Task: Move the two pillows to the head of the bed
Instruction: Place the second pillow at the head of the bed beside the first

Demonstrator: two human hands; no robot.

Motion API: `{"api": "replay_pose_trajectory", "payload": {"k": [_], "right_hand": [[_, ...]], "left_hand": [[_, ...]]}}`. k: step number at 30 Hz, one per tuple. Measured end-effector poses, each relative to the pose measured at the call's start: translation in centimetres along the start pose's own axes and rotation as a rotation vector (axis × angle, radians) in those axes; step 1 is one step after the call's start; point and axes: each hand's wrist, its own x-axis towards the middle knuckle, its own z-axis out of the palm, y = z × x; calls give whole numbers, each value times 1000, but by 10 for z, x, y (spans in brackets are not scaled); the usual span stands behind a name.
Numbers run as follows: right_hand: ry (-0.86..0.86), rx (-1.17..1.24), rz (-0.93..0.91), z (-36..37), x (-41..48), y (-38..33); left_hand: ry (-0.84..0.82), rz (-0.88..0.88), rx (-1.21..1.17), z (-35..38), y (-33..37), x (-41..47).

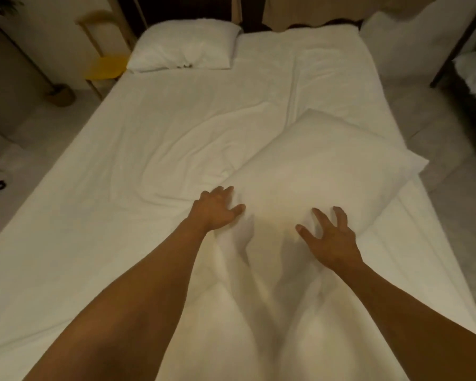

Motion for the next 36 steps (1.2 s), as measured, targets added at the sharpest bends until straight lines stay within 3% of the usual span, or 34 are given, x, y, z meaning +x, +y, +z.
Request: {"api": "replay_pose_trajectory", "payload": {"k": [4, 12, 19, 26, 32, 36], "right_hand": [[65, 72, 31, 15, 11, 11], [173, 371, 96, 29, 21, 37], [239, 431, 65, 20, 18, 30], [209, 375, 59, 0, 21, 47], [218, 362, 63, -1, 46, 57], [249, 470, 58, 14, 67, 73]], "left_hand": [[23, -9, 0, 14, -6, 32], [-39, -168, -294, 41, -26, 67], [138, -157, -324, 36, -27, 55], [-211, -24, -370, 5, -36, 39], [74, -85, -486, 19, -26, 89], [122, -55, -557, 41, -16, 137]]}}
